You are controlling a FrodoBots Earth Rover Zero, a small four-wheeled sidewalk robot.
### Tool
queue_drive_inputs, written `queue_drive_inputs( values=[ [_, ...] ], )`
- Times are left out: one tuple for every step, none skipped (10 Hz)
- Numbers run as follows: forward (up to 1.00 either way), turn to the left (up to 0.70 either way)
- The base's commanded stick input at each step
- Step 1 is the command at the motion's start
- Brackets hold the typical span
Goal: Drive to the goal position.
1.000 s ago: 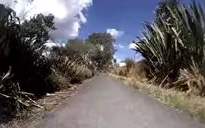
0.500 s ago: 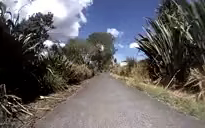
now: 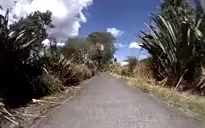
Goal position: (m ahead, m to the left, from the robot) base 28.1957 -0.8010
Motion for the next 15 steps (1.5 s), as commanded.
queue_drive_inputs(
  values=[
    [0.7,0.0],
    [0.7,0.0],
    [0.7,0.0],
    [0.7,0.0],
    [0.7,0.0],
    [0.7,0.0],
    [0.7,0.0],
    [0.7,0.0],
    [0.7,0.0],
    [0.7,0.0],
    [0.7,0.0],
    [0.7,0.0],
    [0.7,0.02],
    [0.7,0.03],
    [0.7,0.03]
  ],
)
